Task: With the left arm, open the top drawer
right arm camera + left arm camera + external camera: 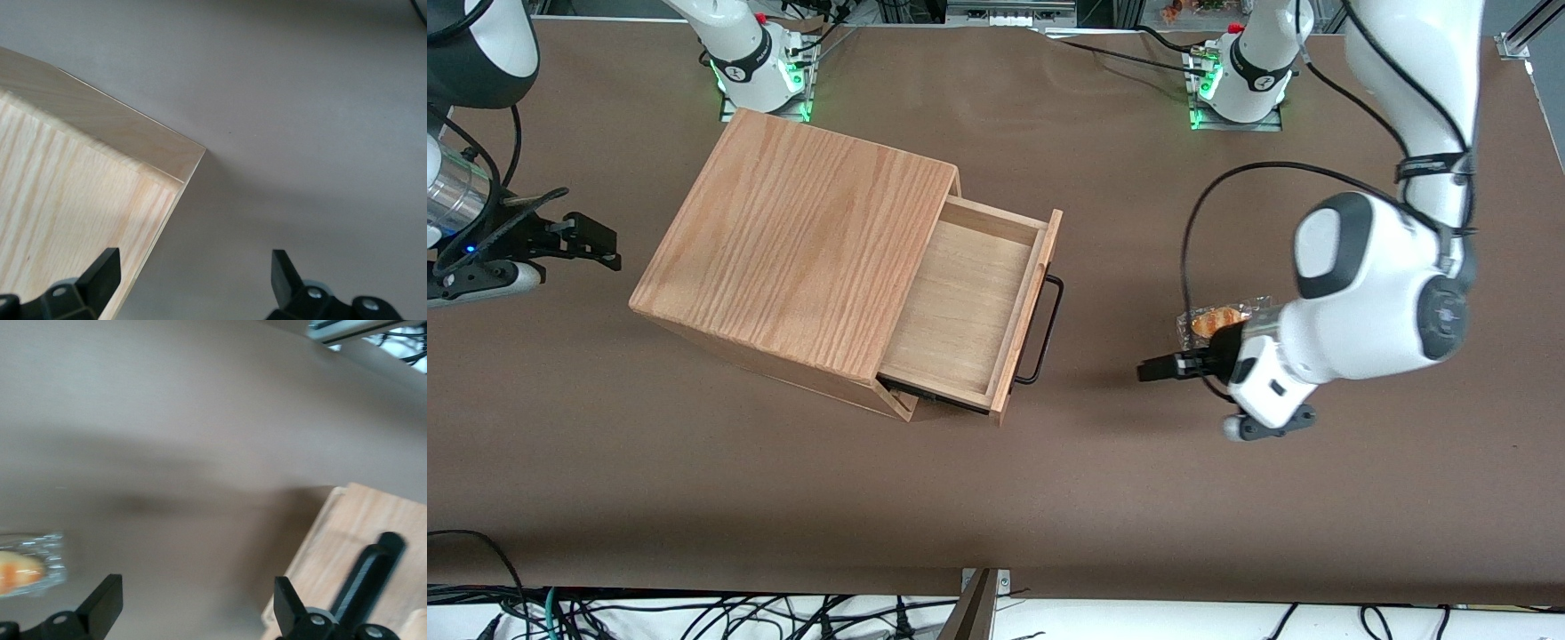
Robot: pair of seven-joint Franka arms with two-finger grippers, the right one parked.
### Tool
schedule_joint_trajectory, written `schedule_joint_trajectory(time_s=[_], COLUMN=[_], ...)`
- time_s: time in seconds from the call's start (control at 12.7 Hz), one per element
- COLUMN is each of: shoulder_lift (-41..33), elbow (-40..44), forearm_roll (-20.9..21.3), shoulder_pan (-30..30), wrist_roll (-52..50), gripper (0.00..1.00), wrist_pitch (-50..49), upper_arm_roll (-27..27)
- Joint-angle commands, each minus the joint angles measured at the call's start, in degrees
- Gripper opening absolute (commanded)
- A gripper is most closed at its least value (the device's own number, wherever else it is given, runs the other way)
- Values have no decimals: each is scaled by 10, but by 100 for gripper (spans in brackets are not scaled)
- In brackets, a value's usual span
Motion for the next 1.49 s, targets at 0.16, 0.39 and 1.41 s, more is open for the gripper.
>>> schedule_joint_trajectory(time_s=[0.16,0.39,1.41], shoulder_lift=[-23,-41,-302], elbow=[-5,-4,-195], forearm_roll=[100,113,276], shoulder_pan=[48,89,134], wrist_roll=[96,156,331], gripper=[100,100,100], wrist_pitch=[-73,-115,-89], upper_arm_roll=[-3,-1,0])
